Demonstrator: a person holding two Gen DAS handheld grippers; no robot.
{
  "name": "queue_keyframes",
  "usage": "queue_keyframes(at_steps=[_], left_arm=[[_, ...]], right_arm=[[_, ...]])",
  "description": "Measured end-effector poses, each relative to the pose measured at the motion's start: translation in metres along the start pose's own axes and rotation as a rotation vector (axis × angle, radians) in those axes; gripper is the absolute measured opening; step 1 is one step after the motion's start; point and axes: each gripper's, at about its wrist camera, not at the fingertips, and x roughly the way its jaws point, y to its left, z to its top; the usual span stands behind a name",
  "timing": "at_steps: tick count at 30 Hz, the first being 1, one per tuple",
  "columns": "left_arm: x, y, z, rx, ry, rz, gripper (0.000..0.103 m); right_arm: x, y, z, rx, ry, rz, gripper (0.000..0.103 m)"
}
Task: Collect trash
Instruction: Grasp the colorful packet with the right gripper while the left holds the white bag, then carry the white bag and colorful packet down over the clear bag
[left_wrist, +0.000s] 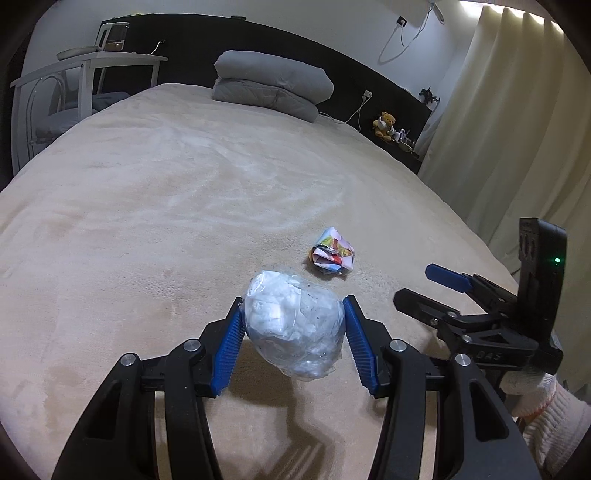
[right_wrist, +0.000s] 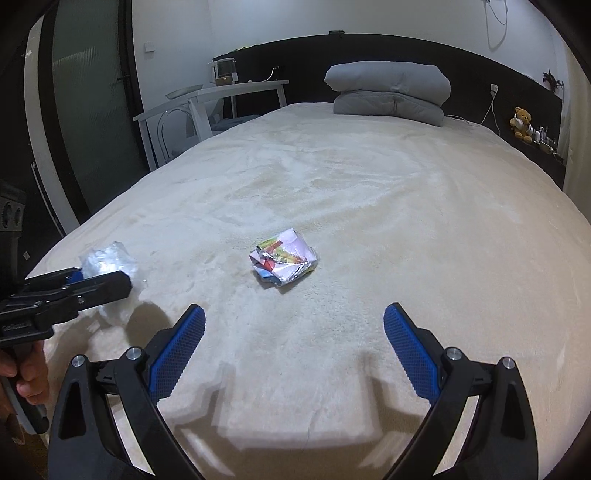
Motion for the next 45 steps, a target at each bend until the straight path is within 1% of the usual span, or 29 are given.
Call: queue_keyframes(at_steps=[7, 10, 12, 15, 19, 21, 26, 34, 39, 45], left_arm=[[-0.009, 0.010, 0.001, -0.010, -0.019, 0.002, 0.052], [-0.013, 0.016, 0.001, -0.017, -0.023, 0.004, 0.052], [-0.014, 0.019, 0.001, -0.024, -0.025, 0.003, 0.052], [-0.015, 0.019, 0.000, -0.022, -0.024, 0.002, 0.052], [-0.015, 0.020, 0.001, -0.016, -0.020, -0.004, 0.052], [-0.014, 0.021, 0.001, -0.013, -0.018, -0.005, 0.052], [-0.013, 0.020, 0.002, -0.008, -0.016, -0.002, 0.052], [-0.015, 0.020, 0.001, -0.015, -0.025, 0.008, 0.052], [-0.022, 0.010, 0.000, 0.008, -0.035, 0.025, 0.052], [-0.038, -0.011, -0.001, 0.016, -0.062, -0.007, 0.052]], right_arm=[[0.045, 0.001, 0.022, -0.004, 0.060, 0.000, 0.096], [0.063, 0.004, 0.030, -0.010, 0.095, -0.001, 0.092], [0.074, 0.006, 0.035, -0.030, 0.118, -0.014, 0.085], [0.087, 0.011, 0.040, -0.063, 0.137, -0.024, 0.079], [0.100, 0.019, 0.046, -0.113, 0.150, -0.039, 0.076], [0.105, 0.020, 0.046, -0.118, 0.161, -0.047, 0.060], [0.100, 0.021, 0.044, -0.114, 0.132, -0.048, 0.059], [0.070, 0.022, 0.034, -0.095, 0.122, -0.035, 0.058], [0.041, 0.025, 0.025, -0.091, 0.106, -0.033, 0.058], [-0.001, 0.031, 0.010, -0.085, 0.085, -0.028, 0.058]])
